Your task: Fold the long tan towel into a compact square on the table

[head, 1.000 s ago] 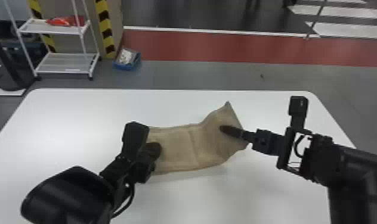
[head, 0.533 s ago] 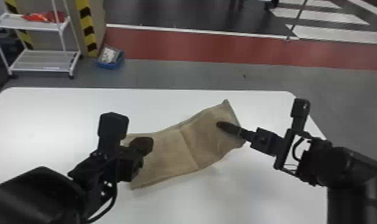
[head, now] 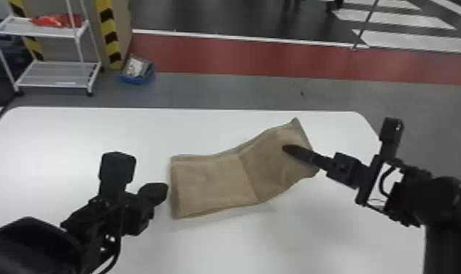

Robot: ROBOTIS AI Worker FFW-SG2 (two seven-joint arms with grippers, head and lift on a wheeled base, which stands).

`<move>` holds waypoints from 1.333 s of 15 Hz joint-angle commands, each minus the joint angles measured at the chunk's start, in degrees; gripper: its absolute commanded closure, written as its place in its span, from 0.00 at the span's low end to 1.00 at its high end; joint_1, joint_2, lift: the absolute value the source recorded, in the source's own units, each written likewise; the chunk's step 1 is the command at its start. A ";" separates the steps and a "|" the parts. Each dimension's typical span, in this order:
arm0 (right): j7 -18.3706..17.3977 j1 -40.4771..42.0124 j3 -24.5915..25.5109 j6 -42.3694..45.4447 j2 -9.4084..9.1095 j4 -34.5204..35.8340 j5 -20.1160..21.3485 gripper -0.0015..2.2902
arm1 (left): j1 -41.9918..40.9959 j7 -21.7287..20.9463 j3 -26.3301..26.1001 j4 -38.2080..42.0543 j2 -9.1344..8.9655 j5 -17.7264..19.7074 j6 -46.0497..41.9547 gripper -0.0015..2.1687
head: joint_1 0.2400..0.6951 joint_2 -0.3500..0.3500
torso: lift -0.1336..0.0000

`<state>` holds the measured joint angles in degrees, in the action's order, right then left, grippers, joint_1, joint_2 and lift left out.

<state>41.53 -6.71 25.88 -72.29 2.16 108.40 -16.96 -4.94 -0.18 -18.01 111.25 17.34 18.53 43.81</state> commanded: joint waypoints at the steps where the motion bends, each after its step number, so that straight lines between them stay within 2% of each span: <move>1: -0.31 -0.14 -0.48 -3.08 -0.14 1.20 0.26 0.62 | 0.02 -0.08 -0.71 -0.69 -0.81 0.10 -0.08 0.87 | 1.00 0.28 | 0.07; 6: -1.02 0.82 -2.85 -4.84 -1.98 5.33 0.26 0.62 | 0.81 0.62 -1.94 -1.48 -2.92 0.45 -1.84 0.87 | 1.00 0.28 | 0.07; 9: -1.28 1.35 -3.12 -5.02 -1.98 6.65 0.44 0.62 | 0.37 1.06 -1.32 -0.51 -2.75 0.54 -4.30 0.87 | 1.00 0.29 | 0.07; 12: -1.46 1.44 -2.76 -7.12 -1.89 7.62 -0.09 0.62 | 0.64 0.01 0.26 0.19 -2.75 4.85 -2.72 0.87 | 1.00 0.29 | 0.07; 16: -1.46 1.79 -2.85 -7.83 -2.16 8.94 -0.27 0.62 | 1.43 -2.89 -1.85 -5.08 -3.80 4.50 -2.54 0.87 | 1.00 0.27 | 0.07; 20: -2.42 1.88 -5.14 -8.36 -2.21 10.78 0.17 0.62 | 1.60 -3.07 -2.64 -6.05 -4.68 3.97 -2.54 0.87 | 1.00 0.25 | 0.07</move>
<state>39.29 -4.83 21.76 -80.58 0.00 118.57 -17.03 -3.47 -3.25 -20.56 105.29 13.02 22.59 41.11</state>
